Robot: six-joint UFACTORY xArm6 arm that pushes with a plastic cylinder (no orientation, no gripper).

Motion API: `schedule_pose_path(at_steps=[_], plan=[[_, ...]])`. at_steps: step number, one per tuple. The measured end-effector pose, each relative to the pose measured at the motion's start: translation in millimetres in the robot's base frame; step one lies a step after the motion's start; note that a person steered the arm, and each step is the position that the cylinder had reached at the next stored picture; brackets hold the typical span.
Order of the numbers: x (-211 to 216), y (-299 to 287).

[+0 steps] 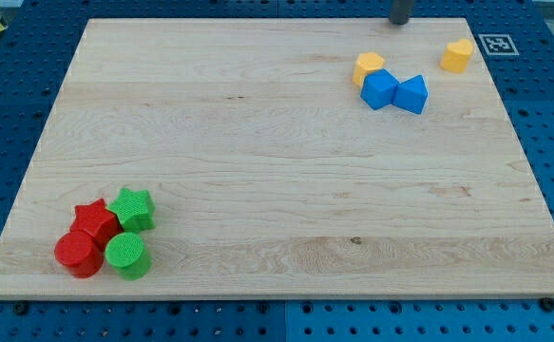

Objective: Push the yellow heart above blue blocks

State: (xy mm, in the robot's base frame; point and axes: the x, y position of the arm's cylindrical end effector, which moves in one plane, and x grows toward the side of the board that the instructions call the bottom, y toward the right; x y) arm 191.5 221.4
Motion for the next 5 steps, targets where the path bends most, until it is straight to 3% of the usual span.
schedule_pose_path(at_steps=[1, 2, 4, 5], plan=[[11, 85], [48, 101], [97, 23], [99, 15]])
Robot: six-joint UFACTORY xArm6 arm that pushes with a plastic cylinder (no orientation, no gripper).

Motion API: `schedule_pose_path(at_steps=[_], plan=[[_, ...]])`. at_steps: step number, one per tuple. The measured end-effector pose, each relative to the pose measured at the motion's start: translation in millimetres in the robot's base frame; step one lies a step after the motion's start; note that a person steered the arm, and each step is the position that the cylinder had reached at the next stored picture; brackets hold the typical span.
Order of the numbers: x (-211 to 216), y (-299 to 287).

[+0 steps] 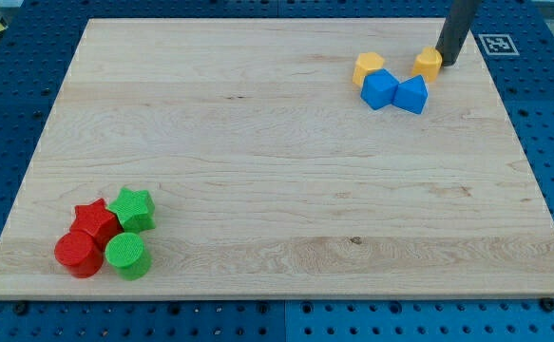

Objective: Push the yellow heart above blue blocks

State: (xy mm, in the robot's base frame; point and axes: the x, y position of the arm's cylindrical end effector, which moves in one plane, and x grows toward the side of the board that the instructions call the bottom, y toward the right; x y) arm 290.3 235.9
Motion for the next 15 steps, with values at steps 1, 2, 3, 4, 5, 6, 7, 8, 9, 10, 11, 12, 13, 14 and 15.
schedule_pose_path(at_steps=[1, 2, 3, 4, 5, 6, 7, 8, 9, 10, 11, 12, 13, 14, 15], plan=[[-10, 1], [-6, -3], [5, -15], [-2, -14], [-10, 23], [25, 26], [51, 8], [46, 2], [19, 26], [16, 25], [24, 20], [35, 20], [37, 20], [37, 24], [35, 36]])
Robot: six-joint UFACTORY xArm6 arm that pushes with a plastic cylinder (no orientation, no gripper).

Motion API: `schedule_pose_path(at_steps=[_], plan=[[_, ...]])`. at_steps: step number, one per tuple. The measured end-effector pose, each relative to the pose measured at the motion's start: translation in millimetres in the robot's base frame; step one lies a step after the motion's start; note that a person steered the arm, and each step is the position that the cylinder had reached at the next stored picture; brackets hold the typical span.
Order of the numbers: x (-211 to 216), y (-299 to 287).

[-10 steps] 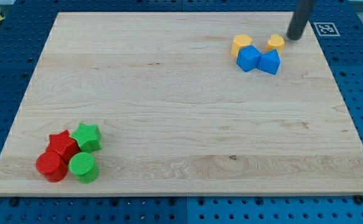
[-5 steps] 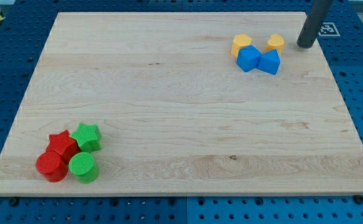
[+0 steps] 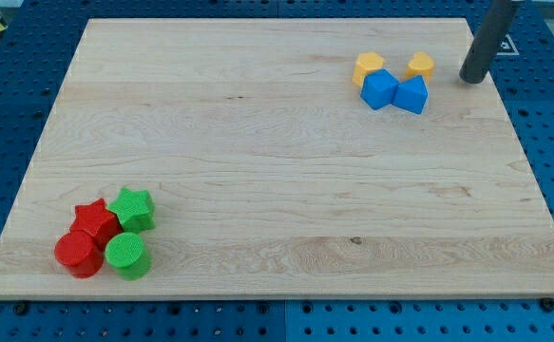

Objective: Push the yellow heart above blue blocks

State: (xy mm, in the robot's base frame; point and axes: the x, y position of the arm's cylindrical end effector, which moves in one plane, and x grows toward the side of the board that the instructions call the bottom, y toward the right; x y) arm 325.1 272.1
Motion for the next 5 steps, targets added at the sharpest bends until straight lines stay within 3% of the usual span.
schedule_pose_path(at_steps=[5], plan=[[-7, -21]])
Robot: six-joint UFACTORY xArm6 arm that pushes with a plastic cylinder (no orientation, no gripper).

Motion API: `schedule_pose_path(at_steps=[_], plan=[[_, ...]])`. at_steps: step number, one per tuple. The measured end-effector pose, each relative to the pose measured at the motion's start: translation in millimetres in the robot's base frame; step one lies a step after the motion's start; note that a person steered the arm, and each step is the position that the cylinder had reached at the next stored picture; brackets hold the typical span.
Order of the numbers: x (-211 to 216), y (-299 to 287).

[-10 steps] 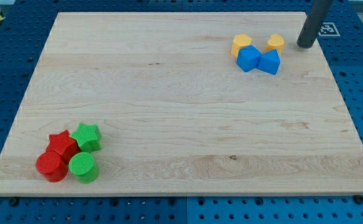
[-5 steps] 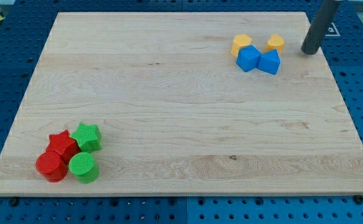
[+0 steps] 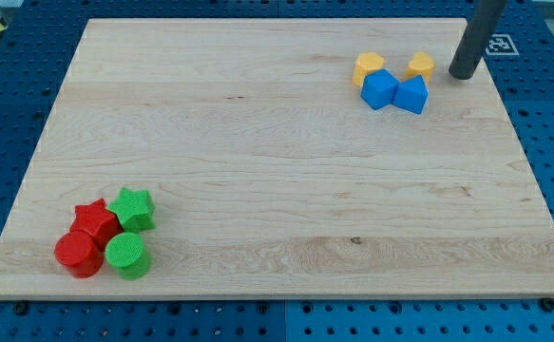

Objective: Push the yellow heart above blue blocks

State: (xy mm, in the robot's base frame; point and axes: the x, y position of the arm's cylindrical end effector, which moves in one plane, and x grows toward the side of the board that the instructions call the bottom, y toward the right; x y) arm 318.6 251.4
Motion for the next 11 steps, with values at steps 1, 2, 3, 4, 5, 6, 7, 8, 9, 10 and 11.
schedule_pose_path(at_steps=[1, 2, 3, 4, 5, 6, 7, 8, 9, 10, 11], plan=[[-8, 0], [-10, -3], [-10, -7], [-6, -10], [-3, -22], [-3, -40], [-6, -49], [-33, -49], [-40, -50], [-26, -51], [-4, -51]])
